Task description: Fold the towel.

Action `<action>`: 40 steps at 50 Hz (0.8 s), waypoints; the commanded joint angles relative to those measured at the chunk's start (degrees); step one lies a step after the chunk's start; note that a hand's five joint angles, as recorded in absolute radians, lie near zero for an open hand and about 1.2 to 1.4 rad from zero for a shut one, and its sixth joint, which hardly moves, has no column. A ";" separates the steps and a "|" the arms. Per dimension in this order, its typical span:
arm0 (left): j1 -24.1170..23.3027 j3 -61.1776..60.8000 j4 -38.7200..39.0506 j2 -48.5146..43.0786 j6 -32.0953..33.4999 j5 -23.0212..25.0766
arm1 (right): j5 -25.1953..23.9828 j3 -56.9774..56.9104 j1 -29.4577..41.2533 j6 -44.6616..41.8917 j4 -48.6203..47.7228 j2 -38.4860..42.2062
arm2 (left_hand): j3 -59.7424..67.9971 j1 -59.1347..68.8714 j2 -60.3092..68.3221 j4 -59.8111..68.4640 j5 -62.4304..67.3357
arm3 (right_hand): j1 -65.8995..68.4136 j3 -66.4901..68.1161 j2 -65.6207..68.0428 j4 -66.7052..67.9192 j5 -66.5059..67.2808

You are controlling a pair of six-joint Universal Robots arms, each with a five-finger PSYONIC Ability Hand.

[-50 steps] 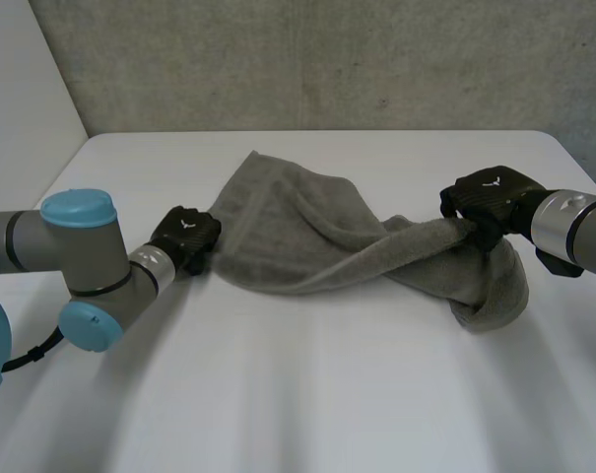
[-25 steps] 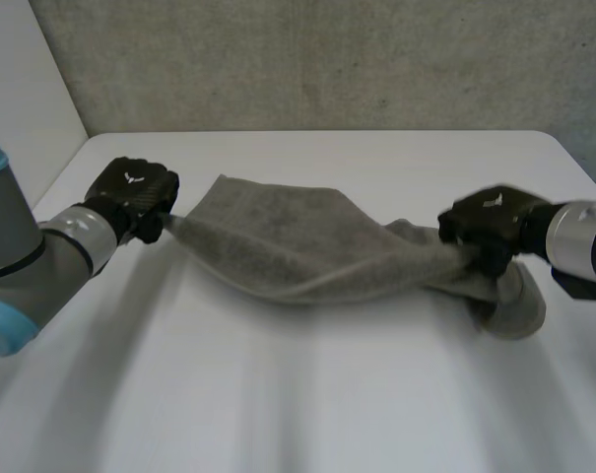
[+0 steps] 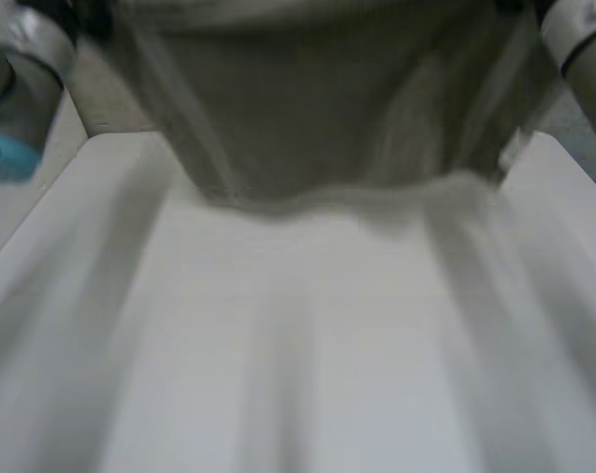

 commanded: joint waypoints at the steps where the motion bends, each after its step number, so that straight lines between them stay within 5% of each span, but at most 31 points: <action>1: 0.14 3.92 8.03 1.73 -8.60 -3.36 | 2.85 1.26 2.31 2.50 3.01 0.01 | 3.27 7.91 4.18 2.30 5.76 | 3.96 3.32 5.03 3.33 4.53; 6: 1.02 -10.10 6.01 3.74 -8.51 1.10 | -0.21 6.51 2.40 -8.35 22.39 2.21 | 3.27 7.91 4.18 2.30 5.76 | 3.96 3.32 5.03 3.33 4.53; 10: 1.63 -20.10 6.01 4.63 -8.42 4.97 | -1.71 12.13 1.79 -14.52 27.43 2.21 | 3.27 7.91 4.18 2.30 5.76 | 3.96 3.32 5.03 3.33 4.53; 17: 3.39 -39.23 6.71 6.56 -6.31 9.47 | -2.86 23.58 0.64 -15.95 26.39 1.68 | 3.27 7.91 4.18 2.30 5.76 | 3.96 3.32 5.03 3.33 4.53; 22: 4.53 -52.65 6.80 9.27 2.36 10.26 | -2.95 32.09 -0.24 -16.39 24.64 0.11 | 3.27 7.91 4.18 2.30 5.76 | 3.96 3.32 5.03 3.33 4.53; 40: 5.32 -58.65 6.01 23.70 4.58 10.00 | -3.03 37.73 -0.24 -12.53 23.23 -11.41 | 3.27 7.91 4.18 2.30 5.76 | 3.96 3.32 5.03 3.33 4.53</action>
